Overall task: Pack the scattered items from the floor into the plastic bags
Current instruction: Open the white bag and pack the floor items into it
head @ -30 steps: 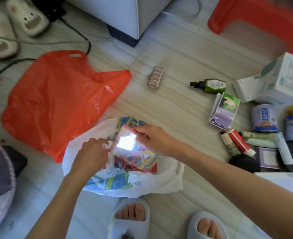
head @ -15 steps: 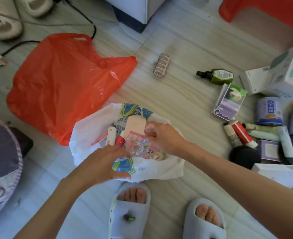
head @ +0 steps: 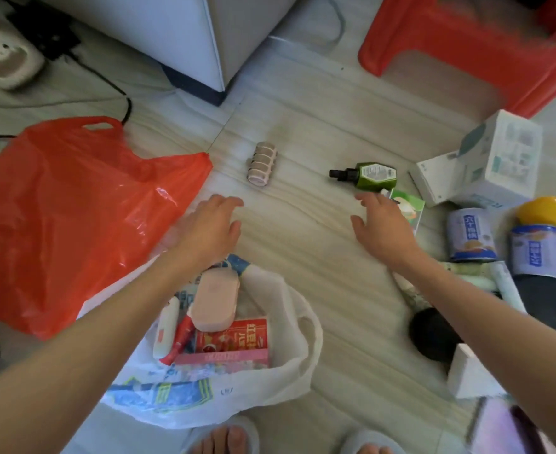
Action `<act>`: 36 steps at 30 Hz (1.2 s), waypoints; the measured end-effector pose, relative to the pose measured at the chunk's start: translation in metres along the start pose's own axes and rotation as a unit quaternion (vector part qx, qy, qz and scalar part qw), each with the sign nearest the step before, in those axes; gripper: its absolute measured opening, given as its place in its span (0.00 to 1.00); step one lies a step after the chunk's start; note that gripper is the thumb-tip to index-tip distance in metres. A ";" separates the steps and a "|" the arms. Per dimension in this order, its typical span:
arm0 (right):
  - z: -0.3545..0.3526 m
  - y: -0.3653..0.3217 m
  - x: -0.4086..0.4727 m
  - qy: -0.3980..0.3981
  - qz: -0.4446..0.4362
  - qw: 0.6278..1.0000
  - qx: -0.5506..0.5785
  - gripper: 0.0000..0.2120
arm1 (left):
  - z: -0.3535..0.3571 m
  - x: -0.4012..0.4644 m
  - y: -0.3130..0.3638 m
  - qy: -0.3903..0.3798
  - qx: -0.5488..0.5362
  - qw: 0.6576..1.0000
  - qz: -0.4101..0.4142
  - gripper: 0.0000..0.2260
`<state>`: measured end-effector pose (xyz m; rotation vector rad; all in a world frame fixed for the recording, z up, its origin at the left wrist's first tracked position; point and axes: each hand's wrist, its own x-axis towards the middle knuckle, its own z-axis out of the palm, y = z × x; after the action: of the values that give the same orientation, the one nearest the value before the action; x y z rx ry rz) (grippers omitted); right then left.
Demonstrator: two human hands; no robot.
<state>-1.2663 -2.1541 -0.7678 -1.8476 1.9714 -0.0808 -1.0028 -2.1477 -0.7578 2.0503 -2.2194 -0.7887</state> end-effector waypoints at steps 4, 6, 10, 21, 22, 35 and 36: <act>-0.008 0.026 0.054 -0.001 -0.003 0.993 -0.121 0.25 | 0.019 0.066 0.028 -0.012 0.085 0.996 -0.010 0.27; -0.011 0.031 0.076 -0.002 0.002 0.993 -0.114 0.27 | 0.027 0.091 0.032 -0.011 0.097 0.995 -0.029 0.31; -0.003 0.037 0.100 -0.057 0.009 0.990 -0.129 0.31 | 0.039 0.123 0.028 -0.014 0.110 0.991 -0.081 0.34; 0.016 0.012 0.076 -0.045 -0.084 0.980 -0.175 0.26 | 0.039 0.077 0.034 0.015 -0.218 0.975 -0.040 0.26; 0.017 0.003 0.069 -0.035 -0.078 0.989 -0.122 0.26 | 0.033 0.068 0.032 0.030 -0.251 0.966 -0.057 0.25; 0.045 -0.103 -0.100 -0.259 -0.195 0.935 0.145 0.24 | 0.009 -0.128 -0.055 -0.049 -0.020 0.982 -0.182 0.23; 0.049 -0.107 -0.106 -0.272 -0.214 0.931 0.119 0.27 | 0.008 -0.134 -0.059 -0.066 0.019 0.980 -0.184 0.23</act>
<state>-1.1470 -2.0517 -0.7481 -1.8505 1.1214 0.0556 -0.9327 -2.0199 -0.7441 2.5409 -1.9477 -0.9362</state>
